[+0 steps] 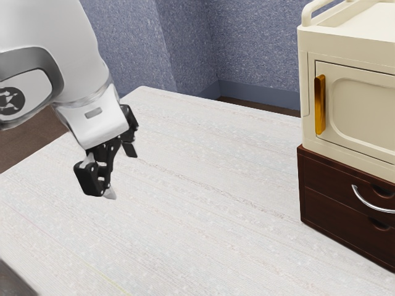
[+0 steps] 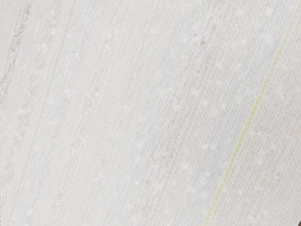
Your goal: Pull the drawer handle with one arm to open the drawer
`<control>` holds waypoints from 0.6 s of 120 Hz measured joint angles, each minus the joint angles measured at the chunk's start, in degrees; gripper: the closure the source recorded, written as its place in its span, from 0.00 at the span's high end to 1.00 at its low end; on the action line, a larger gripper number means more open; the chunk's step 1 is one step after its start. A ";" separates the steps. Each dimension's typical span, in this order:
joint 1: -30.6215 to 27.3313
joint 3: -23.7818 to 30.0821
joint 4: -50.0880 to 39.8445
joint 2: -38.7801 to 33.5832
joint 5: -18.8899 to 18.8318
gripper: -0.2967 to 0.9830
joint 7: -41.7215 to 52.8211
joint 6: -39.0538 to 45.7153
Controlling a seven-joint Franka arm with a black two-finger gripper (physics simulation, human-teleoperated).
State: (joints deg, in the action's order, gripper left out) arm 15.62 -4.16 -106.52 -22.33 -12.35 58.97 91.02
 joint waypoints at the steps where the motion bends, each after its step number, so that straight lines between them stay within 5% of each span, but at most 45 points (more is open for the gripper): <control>1: -0.06 0.15 -0.26 -0.01 0.21 0.77 0.17 0.41; 27: 4.06 0.13 -7.30 -0.03 4.05 0.77 4.83 11.55; 72: 12.81 0.52 -10.73 2.34 3.74 0.77 10.14 25.43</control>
State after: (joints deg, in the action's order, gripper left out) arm 28.43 -3.64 -117.25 -19.99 -8.60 69.11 116.45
